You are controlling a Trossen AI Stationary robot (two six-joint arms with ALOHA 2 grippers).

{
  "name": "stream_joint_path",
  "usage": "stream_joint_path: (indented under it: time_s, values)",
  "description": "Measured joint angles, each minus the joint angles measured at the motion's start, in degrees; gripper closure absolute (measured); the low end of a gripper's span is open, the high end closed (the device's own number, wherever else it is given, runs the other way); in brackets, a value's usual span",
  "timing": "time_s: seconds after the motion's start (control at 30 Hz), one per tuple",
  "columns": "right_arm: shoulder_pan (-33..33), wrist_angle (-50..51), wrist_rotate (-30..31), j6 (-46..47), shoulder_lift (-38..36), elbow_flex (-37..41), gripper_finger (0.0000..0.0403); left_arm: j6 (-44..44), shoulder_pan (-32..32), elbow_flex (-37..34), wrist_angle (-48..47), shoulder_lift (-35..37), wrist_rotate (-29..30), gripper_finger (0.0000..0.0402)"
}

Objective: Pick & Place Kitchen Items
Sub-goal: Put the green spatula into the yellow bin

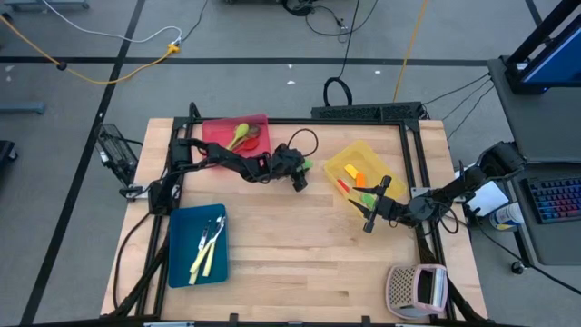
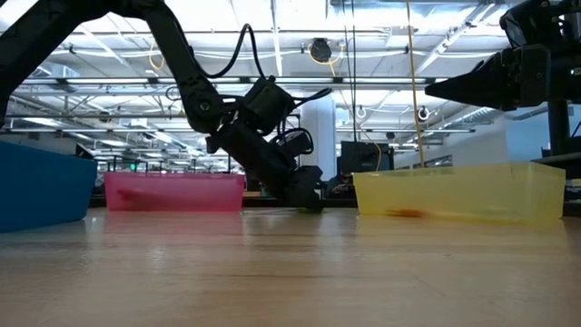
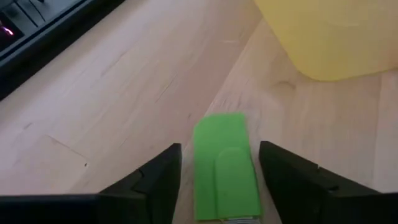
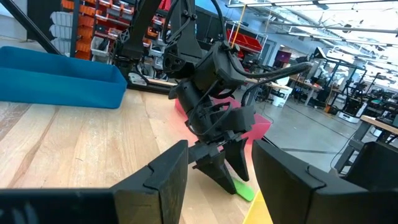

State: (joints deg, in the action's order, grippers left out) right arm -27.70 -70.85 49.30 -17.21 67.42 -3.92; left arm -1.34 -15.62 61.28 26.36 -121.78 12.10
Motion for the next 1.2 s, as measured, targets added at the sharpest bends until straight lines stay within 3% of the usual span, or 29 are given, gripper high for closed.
stream_joint_path:
  time_s: [0.17, 0.47, 0.67, 0.87, 0.97, 1.2]
  values:
    - [0.0, 0.0, 0.0, 0.0, 0.0, 0.0, 0.0232, -0.2, 0.0, 0.1, -1.7, 0.1, -0.6, 0.0199]
    - [0.0, 0.0, 0.0, 0.0, 0.0, 0.0, 0.0232, -6.0, -1.7, 0.4, -7.7, 0.6, -10.3, 0.0342]
    - [0.0, 0.0, 0.0, -0.1, 0.0, 0.0, 0.0232, -6.8, -0.8, 0.2, -5.2, 0.4, -13.3, 0.0396]
    - [0.0, 0.2, 0.0, -0.1, 0.0, 0.0, 0.0232, -6.6, 1.2, 0.1, -5.7, 0.2, -13.9, 0.0384]
    - [0.0, 0.7, 0.0, 0.0, 0.0, 0.0, 0.0232, -6.0, 1.9, 0.1, -5.7, 0.2, -8.8, 0.0369]
    - [0.0, 0.9, -0.1, 0.4, 0.0, 0.0, 0.0232, -2.1, 3.1, 0.0, -5.9, 1.6, -4.7, 0.0328]
